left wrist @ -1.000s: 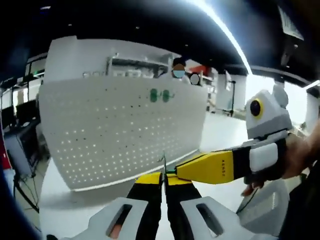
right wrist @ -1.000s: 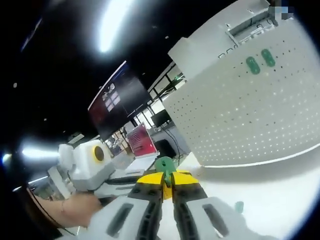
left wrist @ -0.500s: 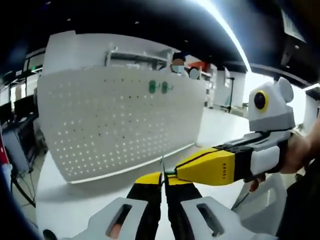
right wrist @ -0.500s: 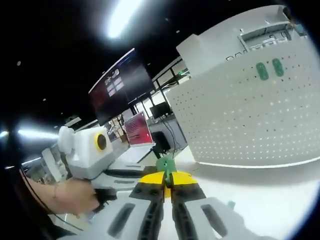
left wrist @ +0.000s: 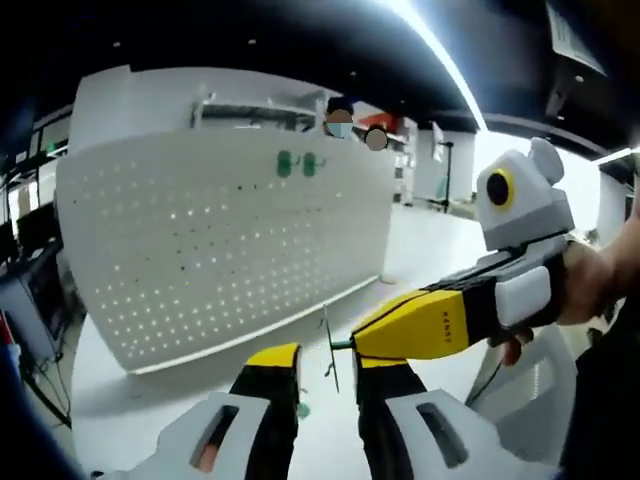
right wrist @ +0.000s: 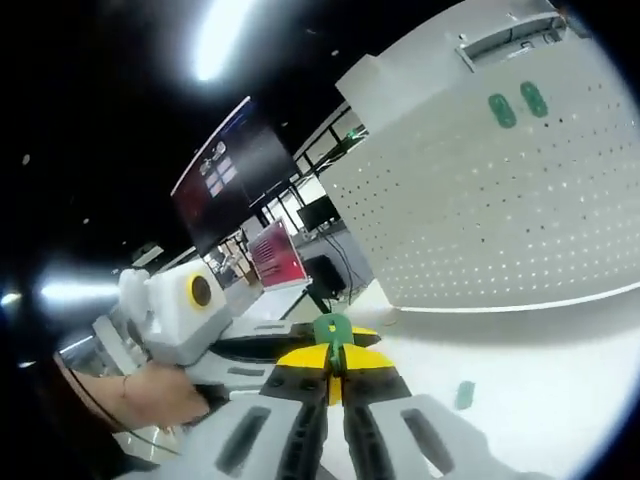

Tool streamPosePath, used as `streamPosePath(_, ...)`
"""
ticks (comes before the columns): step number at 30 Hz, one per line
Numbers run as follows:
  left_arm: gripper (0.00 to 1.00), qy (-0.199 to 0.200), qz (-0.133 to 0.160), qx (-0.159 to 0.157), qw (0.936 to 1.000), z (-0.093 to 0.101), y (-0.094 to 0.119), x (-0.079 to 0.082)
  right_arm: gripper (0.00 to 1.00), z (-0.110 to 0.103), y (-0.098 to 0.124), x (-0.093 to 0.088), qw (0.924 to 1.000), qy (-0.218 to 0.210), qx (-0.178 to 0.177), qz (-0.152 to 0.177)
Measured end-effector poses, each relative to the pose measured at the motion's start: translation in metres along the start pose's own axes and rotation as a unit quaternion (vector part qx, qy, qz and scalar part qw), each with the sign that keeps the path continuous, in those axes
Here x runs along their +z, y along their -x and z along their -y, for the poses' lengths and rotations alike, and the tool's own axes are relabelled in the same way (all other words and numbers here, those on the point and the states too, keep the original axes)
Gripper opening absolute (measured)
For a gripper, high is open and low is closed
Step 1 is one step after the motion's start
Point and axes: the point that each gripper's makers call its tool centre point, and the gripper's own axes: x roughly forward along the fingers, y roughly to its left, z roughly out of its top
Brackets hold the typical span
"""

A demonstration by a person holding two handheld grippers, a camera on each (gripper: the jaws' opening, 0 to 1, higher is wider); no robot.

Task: Insert the hook assembly into the mounting plate slot until the hook locks in place.

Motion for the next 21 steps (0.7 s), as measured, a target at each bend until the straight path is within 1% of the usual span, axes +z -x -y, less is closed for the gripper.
streamPosePath(3,0.32,0.009,0.006,-0.010,0.9999,0.003,0.000,0.001,0.00,0.004,0.003,0.003,1.0000,0.000,-0.002,0.003)
streamPosePath(7,0.50,0.014,0.013,-0.008,0.9998,0.002,0.002,0.001,0.00,0.014,0.008,0.011,0.9998,0.005,-0.013,0.015)
streamPosePath(8,0.54,0.016,0.015,-0.007,0.9997,0.002,0.002,0.001,0.00,0.015,0.010,0.012,0.9997,0.005,-0.014,0.017)
streamPosePath(11,0.59,0.024,0.021,-0.008,0.9995,0.001,0.004,0.002,0.00,0.019,0.013,0.017,0.9994,0.019,-0.017,0.023)
streamPosePath(14,0.64,0.028,0.024,-0.012,0.9992,0.003,0.004,0.003,0.00,0.020,0.017,0.022,0.9972,0.065,-0.021,0.029)
streamPosePath(16,0.67,0.030,0.024,-0.014,0.9992,0.001,0.005,0.001,0.00,0.020,0.019,0.023,0.9970,0.068,-0.024,0.030)
streamPosePath(17,0.69,0.041,0.018,-0.017,0.9989,0.000,0.005,-0.002,0.00,0.022,0.020,0.023,0.9966,0.071,-0.027,0.032)
streamPosePath(19,0.76,0.042,0.016,-0.014,0.9989,-0.002,0.006,-0.005,0.00,0.026,0.022,0.026,0.9957,0.076,-0.037,0.038)
streamPosePath(21,0.79,0.044,0.015,-0.016,0.9988,-0.002,0.007,-0.007,0.00,0.032,0.024,0.030,0.9944,0.080,-0.051,0.048)
